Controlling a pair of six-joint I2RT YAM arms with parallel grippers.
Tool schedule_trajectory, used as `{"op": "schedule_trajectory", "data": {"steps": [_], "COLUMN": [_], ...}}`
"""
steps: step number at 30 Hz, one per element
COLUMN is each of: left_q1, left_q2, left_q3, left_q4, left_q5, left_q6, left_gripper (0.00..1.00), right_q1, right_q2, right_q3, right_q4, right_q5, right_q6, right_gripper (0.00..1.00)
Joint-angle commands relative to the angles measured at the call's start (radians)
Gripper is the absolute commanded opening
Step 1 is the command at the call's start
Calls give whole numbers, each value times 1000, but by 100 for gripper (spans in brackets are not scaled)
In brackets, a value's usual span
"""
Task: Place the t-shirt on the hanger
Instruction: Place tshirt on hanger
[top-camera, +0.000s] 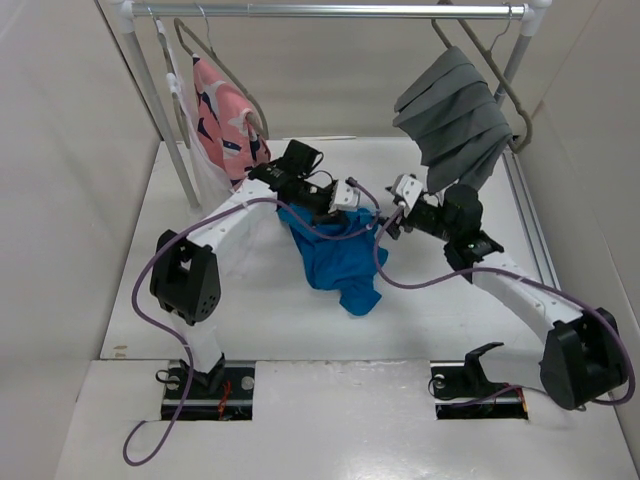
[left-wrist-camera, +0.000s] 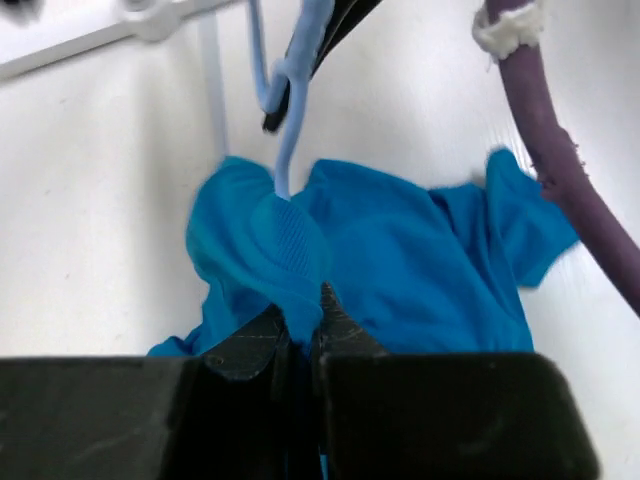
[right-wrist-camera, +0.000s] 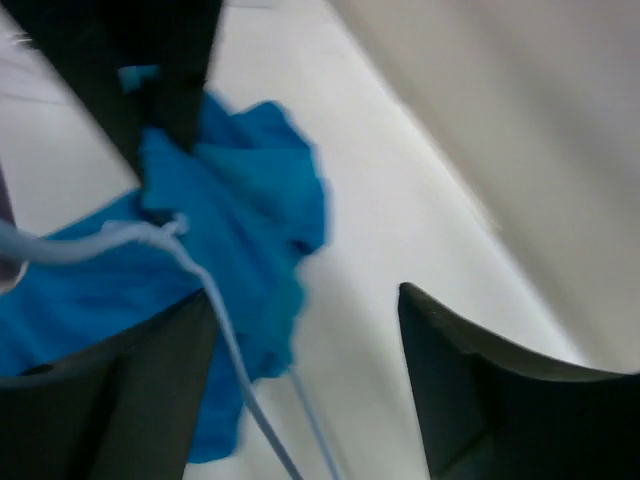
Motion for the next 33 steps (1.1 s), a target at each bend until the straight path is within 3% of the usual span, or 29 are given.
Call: {"op": "schedule_trajectory", "data": {"steps": [1,3,8,11,14,18,20,25,29,33], "left_q1": [6,16,16,16,16,16,16,16,25,25], "left_q2": [-101,-169,-289,-327,-353,-379,-379,-390,-401,-410], "left_q3": [-5,-86,-203,-240,-279,-312,-312,-330,-341,-361], "left_q4": [239,350,458,458,480,544,578,630,630,630], "left_q5": [-60,-182,-241,-278,-300,-318,-341,-355,-364,-364], "left_q6": [-426,-552,-755,-879,-944,-1006,-1022,-1046,-1056,-1077], "left_gripper": [0,0,0,0,0,0,0,0,0,0], "right_q1": [-18,-18,51,138,235,452,483,483,468,390], "right_q2": [-66,-144,-356,-417,-408,-211,-105,197,335,446], "right_q3": [158,184,173,164,89,20,43,112,156,147], "right_q4": [-124,-239,-450,-560,-549,-353,-311,-193,-125,-25], "right_q5": [218,402,585,573,458,381,381,308,288,199], "right_q6": [9,22,10,-32,-95,-142,-199,-233,-207,-133], "right_gripper": [81,100,100,100,100,100,100,100,100,87]}}
